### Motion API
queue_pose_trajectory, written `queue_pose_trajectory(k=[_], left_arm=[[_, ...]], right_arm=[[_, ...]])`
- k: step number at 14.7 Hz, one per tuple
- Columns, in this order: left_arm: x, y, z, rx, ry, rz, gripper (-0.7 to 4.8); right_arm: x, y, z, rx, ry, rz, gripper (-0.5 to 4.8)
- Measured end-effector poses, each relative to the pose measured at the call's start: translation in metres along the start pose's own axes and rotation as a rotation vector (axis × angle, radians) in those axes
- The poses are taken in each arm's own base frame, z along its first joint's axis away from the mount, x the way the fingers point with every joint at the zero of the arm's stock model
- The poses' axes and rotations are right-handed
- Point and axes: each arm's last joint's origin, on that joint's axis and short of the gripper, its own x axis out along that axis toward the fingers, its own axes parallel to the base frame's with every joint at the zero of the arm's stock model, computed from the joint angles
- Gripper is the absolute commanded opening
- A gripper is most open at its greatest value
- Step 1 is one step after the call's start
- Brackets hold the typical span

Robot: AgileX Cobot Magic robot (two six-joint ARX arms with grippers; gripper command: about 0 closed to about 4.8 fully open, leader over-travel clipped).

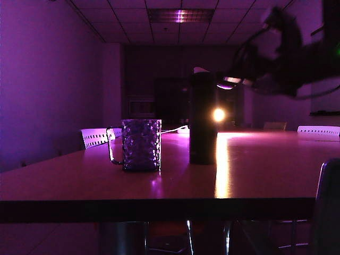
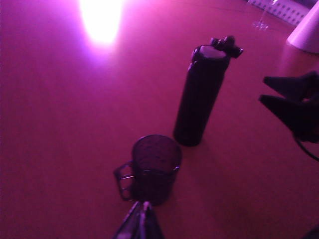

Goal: Pick up the black thermos cup, pour some water from it into the cup, and then put the thermos cup back on the table.

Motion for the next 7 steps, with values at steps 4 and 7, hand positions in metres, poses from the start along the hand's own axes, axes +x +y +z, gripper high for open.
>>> queue_pose_trajectory(k=[4,7], left_arm=[[0.0,0.0,0.0,0.001,0.003,0.014,-0.06],[0.0,0.0,0.0,0.001,0.001,0.014,-0.06]], right_arm=[[0.039,-0.006,-0.011,0.005,0.011,0.032,4.79],[0.063,-0.003,-0.02,0.003,0.012,0.046,4.79]])
